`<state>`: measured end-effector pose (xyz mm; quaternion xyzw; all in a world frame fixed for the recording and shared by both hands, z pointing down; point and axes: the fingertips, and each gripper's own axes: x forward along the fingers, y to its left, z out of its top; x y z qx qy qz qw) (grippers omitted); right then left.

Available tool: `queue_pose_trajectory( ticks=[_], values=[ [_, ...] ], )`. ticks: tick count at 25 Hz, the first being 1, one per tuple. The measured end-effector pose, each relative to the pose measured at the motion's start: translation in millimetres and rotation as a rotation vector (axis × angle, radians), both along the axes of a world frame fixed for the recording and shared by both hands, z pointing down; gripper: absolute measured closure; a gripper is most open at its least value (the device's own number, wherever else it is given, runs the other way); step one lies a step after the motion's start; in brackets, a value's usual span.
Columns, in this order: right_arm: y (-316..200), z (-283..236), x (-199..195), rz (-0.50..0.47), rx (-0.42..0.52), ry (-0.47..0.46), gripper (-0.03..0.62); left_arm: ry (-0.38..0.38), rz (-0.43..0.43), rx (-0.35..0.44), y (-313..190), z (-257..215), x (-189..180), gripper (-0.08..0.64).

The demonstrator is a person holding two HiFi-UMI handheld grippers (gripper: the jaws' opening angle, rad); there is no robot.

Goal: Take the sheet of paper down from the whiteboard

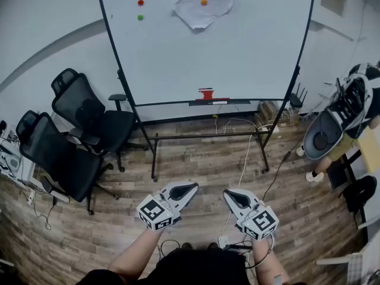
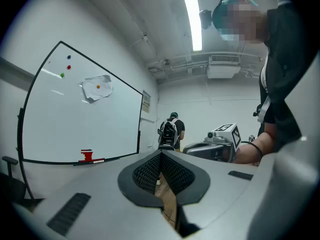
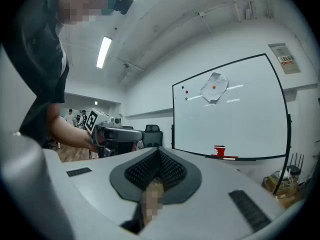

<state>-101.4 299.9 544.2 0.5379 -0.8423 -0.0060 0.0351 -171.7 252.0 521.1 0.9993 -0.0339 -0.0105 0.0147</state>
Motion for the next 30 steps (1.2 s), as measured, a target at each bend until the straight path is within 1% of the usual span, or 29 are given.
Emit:
queue_pose_trajectory(
  ticks=[3, 8, 12, 15, 18, 20, 25, 30],
  values=[
    [3.2, -3.4, 0.4, 0.001, -0.013, -0.076, 0.574, 0.001, -0.015, 0.006, 2.4, -18.4, -8.1, 0.549],
    [2.5, -14.0, 15.0, -0.016, 0.013, -0.09, 0.574, 0.009, -0.017, 0.022, 3.4, -31.8, 9.9, 0.549],
    [4.4, -17.9, 24.2, -0.029, 0.05, -0.125, 0.574, 0.02, 0.005, 0.017, 17.8, -32.0, 21.7, 0.549],
    [-1.6, -24.8, 31.9, -0.044, 0.084, -0.113, 0.572, -0.013, -0.005, 0.013, 18.1, -18.7, 30.9, 0.549],
    [-11.9, -24.2, 37.5, -0.062, 0.073, -0.067, 0.572, -0.04, -0.034, -0.003, 11.3, -10.9, 34.4, 0.549],
    [-17.5, -21.1, 43.3, -0.072, 0.058, -0.053, 0.572, -0.051, -0.058, -0.004, 7.9, -7.9, 34.1, 0.549],
    [-43.5, -19.9, 58.3, -0.109, 0.033, -0.08, 0.572, -0.054, -0.115, -0.03, -17.2, -4.8, 35.6, 0.549],
    [-93.0, -18.3, 74.4, -0.144, 0.018, -0.073, 0.572, -0.037, -0.127, -0.058, -69.2, -10.3, 59.4, 0.549]
  ],
)
